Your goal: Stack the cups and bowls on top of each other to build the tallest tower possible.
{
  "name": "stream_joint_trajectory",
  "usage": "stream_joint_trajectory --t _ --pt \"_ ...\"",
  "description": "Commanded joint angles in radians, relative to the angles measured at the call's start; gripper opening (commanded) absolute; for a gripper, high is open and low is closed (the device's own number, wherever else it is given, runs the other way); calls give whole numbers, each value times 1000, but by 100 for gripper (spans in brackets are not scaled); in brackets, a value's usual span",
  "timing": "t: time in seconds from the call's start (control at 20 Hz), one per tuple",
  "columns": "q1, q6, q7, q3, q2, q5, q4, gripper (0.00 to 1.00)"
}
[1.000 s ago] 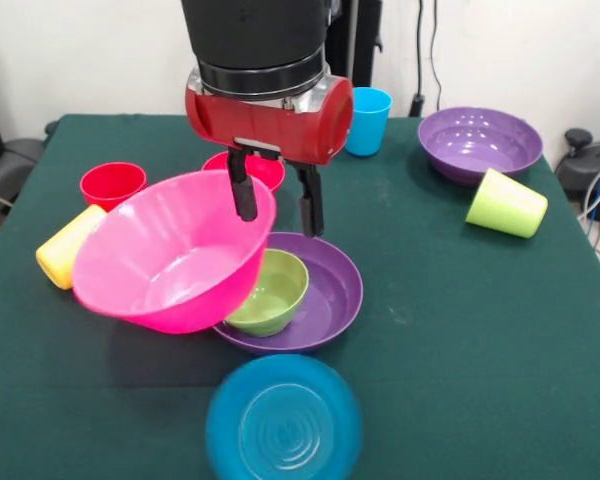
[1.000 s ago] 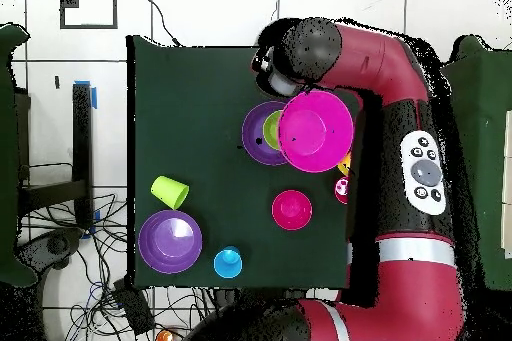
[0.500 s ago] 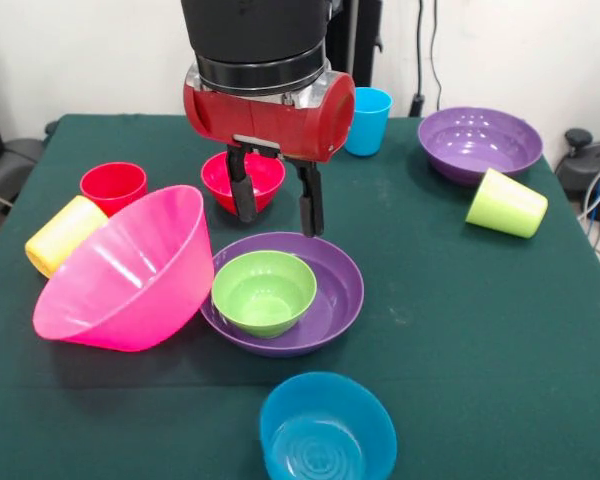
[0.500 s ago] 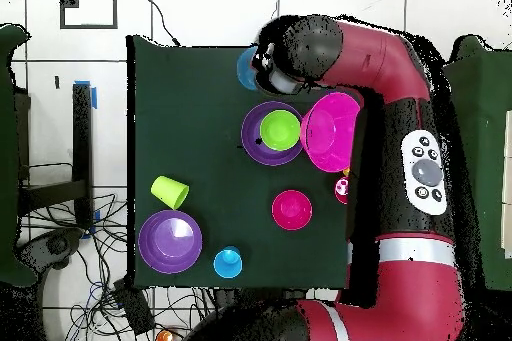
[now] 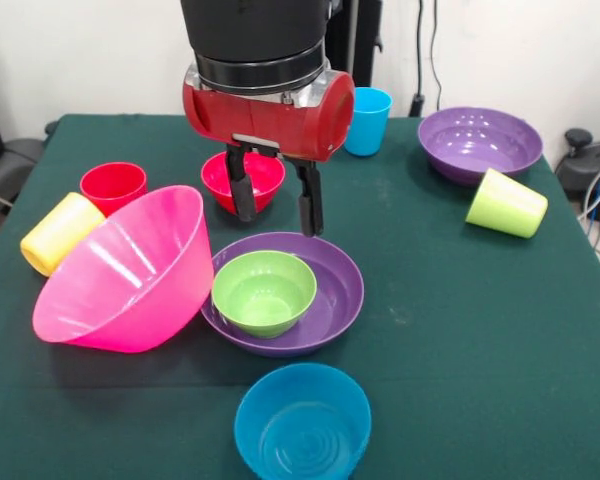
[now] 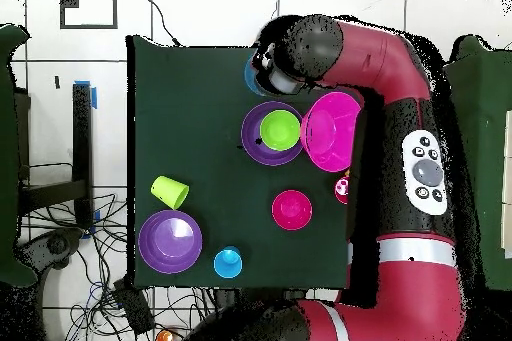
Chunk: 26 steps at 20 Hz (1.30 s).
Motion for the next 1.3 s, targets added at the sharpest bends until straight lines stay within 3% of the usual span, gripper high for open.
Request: stream_joint_trajectory --t 0.05,1.3 --pt "4 55 -80 34 5 -17 -7 100" --pt "-9 -18 -94 39 44 -34 -8 100"
